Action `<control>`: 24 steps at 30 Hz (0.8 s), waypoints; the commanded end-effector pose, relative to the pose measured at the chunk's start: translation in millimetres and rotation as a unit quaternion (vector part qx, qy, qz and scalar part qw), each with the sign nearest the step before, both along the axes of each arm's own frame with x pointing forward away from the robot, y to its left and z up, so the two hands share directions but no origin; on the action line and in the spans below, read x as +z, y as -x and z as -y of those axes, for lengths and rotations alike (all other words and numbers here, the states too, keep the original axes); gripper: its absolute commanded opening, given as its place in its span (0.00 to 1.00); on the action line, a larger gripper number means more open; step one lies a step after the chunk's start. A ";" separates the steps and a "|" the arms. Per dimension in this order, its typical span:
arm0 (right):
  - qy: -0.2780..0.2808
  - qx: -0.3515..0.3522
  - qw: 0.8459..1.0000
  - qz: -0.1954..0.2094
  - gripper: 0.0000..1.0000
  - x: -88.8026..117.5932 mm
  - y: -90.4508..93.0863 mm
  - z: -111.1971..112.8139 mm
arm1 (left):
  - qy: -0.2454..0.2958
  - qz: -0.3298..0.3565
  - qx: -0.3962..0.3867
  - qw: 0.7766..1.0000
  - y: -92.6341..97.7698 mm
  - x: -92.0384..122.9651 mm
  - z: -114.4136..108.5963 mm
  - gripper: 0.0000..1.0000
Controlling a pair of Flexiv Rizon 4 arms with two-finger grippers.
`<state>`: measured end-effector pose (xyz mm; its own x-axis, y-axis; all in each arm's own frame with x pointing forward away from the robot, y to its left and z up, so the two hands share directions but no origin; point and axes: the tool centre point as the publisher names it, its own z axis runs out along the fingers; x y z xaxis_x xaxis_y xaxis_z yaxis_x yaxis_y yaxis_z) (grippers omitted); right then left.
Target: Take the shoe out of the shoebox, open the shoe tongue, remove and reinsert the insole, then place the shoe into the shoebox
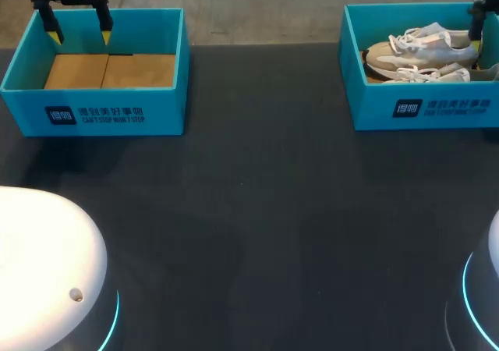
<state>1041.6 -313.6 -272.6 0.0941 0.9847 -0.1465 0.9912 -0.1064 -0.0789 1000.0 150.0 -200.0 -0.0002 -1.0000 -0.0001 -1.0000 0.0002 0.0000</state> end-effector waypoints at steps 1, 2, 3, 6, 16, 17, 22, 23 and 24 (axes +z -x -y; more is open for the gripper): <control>-0.002 -0.002 1.000 0.000 0.76 -6.9 3.5 4.2 | 0.000 0.000 0.000 1.000 0.0 0.0 0.0 1.00; -0.002 -0.003 1.000 0.000 0.72 -8.3 4.7 5.0 | 0.000 0.000 0.000 1.000 0.0 0.0 0.0 1.00; -0.003 -0.004 1.000 0.000 0.65 -9.7 5.9 5.8 | 0.000 0.000 0.000 1.000 0.0 0.0 0.0 1.00; -0.005 -0.004 1.000 -0.002 0.67 -15.7 9.5 7.2 | 0.000 0.000 0.000 1.000 0.0 0.0 0.0 1.00; -0.006 -0.008 1.000 -0.007 0.67 -35.5 12.5 13.6 | 0.000 0.000 0.000 1.000 0.0 0.0 0.0 1.00; -0.006 -0.008 1.000 -0.007 0.65 -36.9 12.5 14.6 | 0.000 0.000 0.000 1.000 0.0 0.0 0.0 1.00; -0.006 -0.009 1.000 -0.007 0.62 -42.4 12.5 18.0 | 0.000 0.000 0.000 1.000 0.0 0.0 0.0 1.00; -0.007 -0.009 1.000 -0.007 0.63 -43.1 12.6 18.6 | 0.000 0.000 0.000 1.000 0.0 0.0 0.0 1.00; -0.006 -0.009 1.000 -0.006 0.62 -44.1 12.7 18.9 | 0.000 0.000 0.000 1.000 0.0 0.0 0.0 1.00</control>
